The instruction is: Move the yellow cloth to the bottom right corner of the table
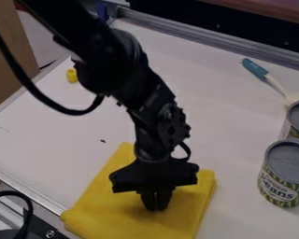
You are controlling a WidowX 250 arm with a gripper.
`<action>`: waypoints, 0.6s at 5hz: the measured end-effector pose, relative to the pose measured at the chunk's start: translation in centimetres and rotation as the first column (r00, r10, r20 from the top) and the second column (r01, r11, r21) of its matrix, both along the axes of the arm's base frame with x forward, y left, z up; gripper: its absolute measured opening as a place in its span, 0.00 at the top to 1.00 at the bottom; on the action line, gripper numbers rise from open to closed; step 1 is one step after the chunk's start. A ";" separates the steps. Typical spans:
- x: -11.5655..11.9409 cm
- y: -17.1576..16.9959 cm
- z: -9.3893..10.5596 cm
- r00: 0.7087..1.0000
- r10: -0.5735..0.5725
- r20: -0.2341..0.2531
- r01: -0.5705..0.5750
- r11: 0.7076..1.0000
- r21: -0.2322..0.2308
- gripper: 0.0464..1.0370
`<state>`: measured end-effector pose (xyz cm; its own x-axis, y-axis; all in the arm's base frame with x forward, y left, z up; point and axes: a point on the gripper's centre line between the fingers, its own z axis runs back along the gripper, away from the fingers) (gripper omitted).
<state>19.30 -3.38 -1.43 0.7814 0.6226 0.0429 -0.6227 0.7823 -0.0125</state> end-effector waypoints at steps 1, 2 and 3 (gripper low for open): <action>0.7 0.2 2.3 0.999 -0.016 0.049 0.015 1.000 0.026 0.59; 1.6 0.4 3.6 0.999 -0.028 0.019 0.028 1.000 -0.007 0.30; 2.7 0.8 5.8 0.999 -0.036 -0.001 0.036 0.996 -0.076 0.05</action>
<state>21.95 -2.56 4.35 0.8033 0.5956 -0.0050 -0.5943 0.8011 -0.0713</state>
